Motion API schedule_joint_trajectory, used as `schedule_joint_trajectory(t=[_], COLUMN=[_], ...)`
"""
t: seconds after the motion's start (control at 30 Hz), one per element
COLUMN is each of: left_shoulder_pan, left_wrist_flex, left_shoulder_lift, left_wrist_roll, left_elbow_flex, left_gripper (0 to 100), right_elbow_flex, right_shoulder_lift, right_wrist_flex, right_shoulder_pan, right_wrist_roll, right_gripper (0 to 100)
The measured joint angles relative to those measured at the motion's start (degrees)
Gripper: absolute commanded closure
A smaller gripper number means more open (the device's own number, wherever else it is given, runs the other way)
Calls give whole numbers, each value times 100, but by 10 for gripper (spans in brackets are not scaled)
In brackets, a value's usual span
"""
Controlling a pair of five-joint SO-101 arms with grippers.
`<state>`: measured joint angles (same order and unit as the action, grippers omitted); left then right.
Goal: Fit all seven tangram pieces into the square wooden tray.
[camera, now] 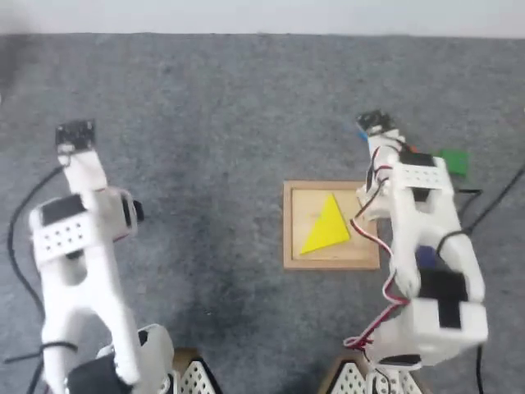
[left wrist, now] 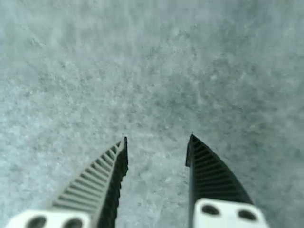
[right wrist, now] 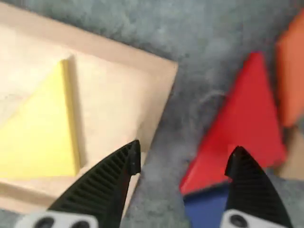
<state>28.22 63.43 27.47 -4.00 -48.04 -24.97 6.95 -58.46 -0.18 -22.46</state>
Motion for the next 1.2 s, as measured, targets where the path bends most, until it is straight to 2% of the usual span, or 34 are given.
schedule_joint_trajectory(t=[0.2,0.53,0.97,1.2], left_shoulder_pan=[-273,-325,-466,-457], left_wrist_flex=[-440,-527,-527,-545], left_shoulder_lift=[193,211,229,229], left_wrist_roll=[0,0,0,0], left_elbow_flex=[-589,-642,-712,-738], left_gripper=[796,796,797,797], right_elbow_flex=[176,176,193,484], right_shoulder_lift=[334,404,396,123], right_wrist_flex=[53,-229,-475,-712], right_shoulder_pan=[-308,-1407,-2690,-2629], right_wrist_roll=[281,765,2057,2479], right_gripper=[702,702,702,702])
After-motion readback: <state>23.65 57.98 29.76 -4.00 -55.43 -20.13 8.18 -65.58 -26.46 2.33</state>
